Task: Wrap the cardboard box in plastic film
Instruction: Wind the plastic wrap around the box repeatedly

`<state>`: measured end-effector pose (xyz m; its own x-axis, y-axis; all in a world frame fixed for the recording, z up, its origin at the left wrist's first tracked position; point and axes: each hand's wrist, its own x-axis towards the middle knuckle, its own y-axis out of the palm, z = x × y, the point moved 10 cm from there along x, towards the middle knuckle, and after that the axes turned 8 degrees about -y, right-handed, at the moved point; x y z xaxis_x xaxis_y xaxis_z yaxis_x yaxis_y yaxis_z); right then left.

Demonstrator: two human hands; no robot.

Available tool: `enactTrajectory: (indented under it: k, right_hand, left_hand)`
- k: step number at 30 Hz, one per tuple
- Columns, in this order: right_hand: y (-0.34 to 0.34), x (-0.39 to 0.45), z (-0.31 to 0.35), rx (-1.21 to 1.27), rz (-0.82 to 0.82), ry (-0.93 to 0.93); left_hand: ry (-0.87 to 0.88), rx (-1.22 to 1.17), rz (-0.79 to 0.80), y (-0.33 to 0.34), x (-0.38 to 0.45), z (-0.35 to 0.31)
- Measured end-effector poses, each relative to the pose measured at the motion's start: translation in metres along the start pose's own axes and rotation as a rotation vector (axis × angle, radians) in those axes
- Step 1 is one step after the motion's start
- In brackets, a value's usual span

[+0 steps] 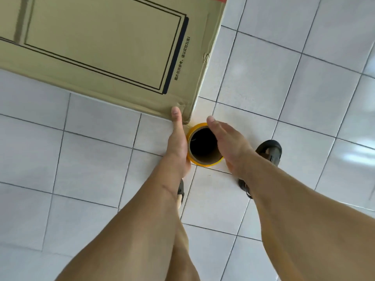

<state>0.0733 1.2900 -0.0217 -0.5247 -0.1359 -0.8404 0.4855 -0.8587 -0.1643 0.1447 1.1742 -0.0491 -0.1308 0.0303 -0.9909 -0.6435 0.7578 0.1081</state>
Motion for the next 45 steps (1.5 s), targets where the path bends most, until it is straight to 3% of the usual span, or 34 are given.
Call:
enactTrajectory:
  k: [3, 8, 11, 15, 21, 27, 33, 36, 39, 42, 45]
  right_hand:
    - [-0.012, 0.01, 0.021, -0.137, 0.01, -0.06]
    - [-0.021, 0.024, 0.028, -0.174, 0.139, -0.038]
    - [-0.02, 0.027, 0.029, -0.205, 0.199, -0.03]
    - [-0.029, 0.043, 0.066, -0.404, 0.241, -0.13]
    - [-0.039, 0.046, 0.067, -0.469, 0.275, -0.086]
    - [-0.042, 0.05, 0.085, -0.533, 0.318, -0.143]
    - [-0.049, 0.047, 0.081, -0.488, 0.3, -0.061]
    - [-0.047, 0.05, 0.091, -0.524, 0.311, -0.083]
    - [-0.043, 0.059, 0.113, -0.773, 0.349, -0.183]
    - [-0.043, 0.062, 0.121, -0.838, 0.384, -0.202]
    - [-0.058, 0.067, 0.118, -0.669, 0.322, -0.109]
  left_hand:
    - [0.021, -0.065, 0.033, 0.019, -0.005, 0.0]
    - [0.086, -0.185, -0.229, 0.006, 0.009, 0.0]
    - [0.103, -0.264, -0.083, 0.033, -0.001, -0.007]
    - [0.101, -0.438, -0.011, 0.058, -0.001, -0.003]
    - [0.143, -0.553, -0.203, 0.056, 0.006, -0.001]
    - [0.093, -0.599, -0.057, 0.08, 0.01, 0.006]
    - [0.12, -0.668, -0.186, 0.073, 0.006, -0.002]
    - [0.123, -0.666, -0.085, 0.083, 0.006, -0.006]
    - [0.123, -0.706, 0.038, 0.102, 0.004, -0.01]
    - [0.12, -0.684, -0.05, 0.101, 0.006, -0.019]
    - [0.149, -0.647, -0.108, 0.1, 0.008, -0.037]
